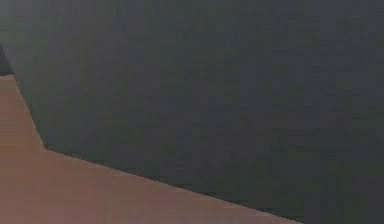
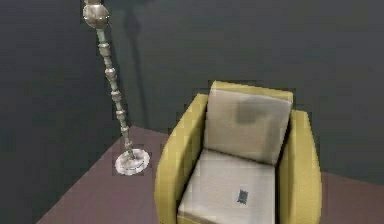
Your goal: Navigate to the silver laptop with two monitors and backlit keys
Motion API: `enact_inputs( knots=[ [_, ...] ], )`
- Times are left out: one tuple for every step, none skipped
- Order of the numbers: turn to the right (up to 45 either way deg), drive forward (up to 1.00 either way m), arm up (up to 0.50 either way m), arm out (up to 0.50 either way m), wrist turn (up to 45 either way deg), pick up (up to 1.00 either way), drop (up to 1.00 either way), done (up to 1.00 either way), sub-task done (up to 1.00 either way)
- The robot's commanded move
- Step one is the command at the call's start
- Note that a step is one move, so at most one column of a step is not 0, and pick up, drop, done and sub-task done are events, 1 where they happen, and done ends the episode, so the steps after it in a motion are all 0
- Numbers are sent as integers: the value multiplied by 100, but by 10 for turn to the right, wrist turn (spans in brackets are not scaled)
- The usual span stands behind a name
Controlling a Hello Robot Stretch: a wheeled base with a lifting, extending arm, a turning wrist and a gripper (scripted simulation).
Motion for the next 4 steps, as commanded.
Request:
enact_inputs(
  knots=[
    [0, 30, 0, 0, 0, 0, 0, 0, 0],
    [-450, 0, 0, 0, 0, 0, 0, 0, 0],
    [-150, 0, 0, 0, 0, 0, 0, 0, 0],
    [0, 100, 0, 0, 0, 0, 0, 0, 0]
  ],
)
